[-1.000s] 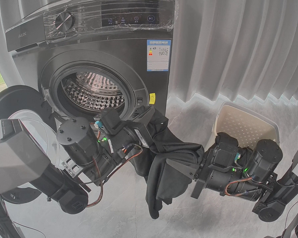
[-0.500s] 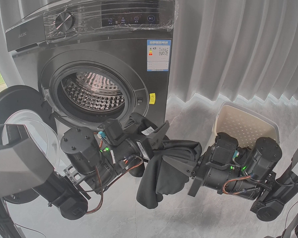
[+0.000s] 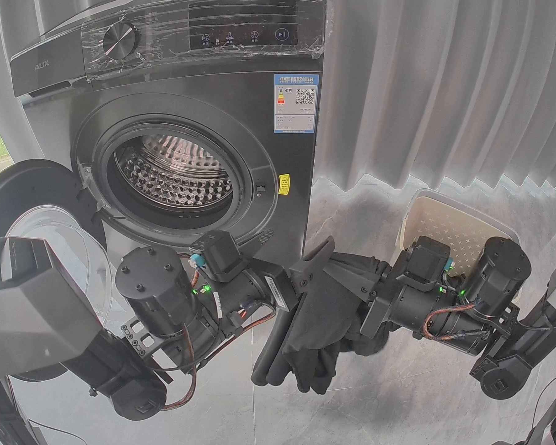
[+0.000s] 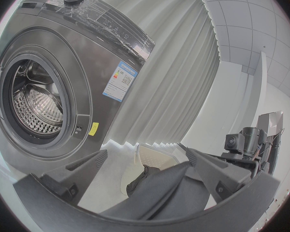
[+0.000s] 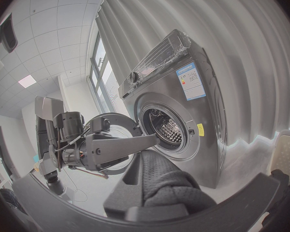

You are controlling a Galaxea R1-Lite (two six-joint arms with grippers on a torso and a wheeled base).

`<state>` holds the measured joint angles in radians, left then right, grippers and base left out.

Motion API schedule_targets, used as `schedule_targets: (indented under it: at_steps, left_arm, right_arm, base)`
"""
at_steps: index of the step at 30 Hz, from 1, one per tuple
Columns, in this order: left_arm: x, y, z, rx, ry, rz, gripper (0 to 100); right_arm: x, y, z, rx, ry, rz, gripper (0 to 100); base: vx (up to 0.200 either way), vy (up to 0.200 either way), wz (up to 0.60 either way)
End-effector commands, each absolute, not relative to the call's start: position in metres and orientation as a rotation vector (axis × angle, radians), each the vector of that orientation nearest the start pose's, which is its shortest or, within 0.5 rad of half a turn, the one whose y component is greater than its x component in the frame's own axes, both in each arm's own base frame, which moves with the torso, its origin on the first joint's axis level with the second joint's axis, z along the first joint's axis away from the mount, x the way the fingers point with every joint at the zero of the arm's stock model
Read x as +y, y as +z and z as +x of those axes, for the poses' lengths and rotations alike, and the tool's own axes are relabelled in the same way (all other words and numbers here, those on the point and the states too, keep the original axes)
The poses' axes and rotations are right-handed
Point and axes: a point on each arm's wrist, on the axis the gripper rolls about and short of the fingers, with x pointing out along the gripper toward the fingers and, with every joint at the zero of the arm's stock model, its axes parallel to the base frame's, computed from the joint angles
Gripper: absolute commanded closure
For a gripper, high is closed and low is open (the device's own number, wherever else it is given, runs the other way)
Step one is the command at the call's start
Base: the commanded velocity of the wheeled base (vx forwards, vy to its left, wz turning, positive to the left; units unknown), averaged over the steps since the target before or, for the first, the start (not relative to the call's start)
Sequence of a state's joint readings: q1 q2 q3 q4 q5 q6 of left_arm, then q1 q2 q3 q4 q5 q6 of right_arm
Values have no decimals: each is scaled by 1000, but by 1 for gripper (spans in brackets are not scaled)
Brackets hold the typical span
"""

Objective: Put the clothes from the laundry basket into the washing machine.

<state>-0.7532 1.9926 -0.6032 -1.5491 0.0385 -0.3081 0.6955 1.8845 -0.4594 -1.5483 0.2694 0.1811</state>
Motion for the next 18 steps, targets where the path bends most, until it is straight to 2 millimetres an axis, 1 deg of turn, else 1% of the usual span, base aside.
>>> schedule_targets:
  at_steps: [1, 9, 10, 13, 15, 16, 18]
  left_arm:
    - [-222, 135, 240, -45, -730, -361, 0]
    - [-214, 129, 234, -20, -748, -313, 0]
    - [-210, 124, 228, 9, -787, -286, 0]
    - [-205, 120, 221, 34, -828, -263, 0]
    - [-204, 118, 218, 45, -841, -255, 0]
    - [-202, 112, 214, 71, -860, -222, 0]
    - [-201, 107, 212, 79, -868, -184, 0]
  right_arm:
    - [193, 140, 224, -58, 969, 198, 100]
    - [196, 146, 226, -81, 974, 216, 100]
    - [198, 152, 228, -100, 975, 234, 100]
    - [198, 161, 230, -137, 972, 243, 100]
    - [199, 162, 230, -143, 972, 245, 100]
    - [200, 164, 231, -152, 972, 251, 100]
    - [201, 166, 231, -162, 972, 253, 100]
  base:
    - [0, 0, 0]
    - [0, 0, 0]
    - [0, 0, 0]
    - [0, 0, 0]
    - [0, 0, 0]
    - [0, 0, 0]
    - [0, 0, 0]
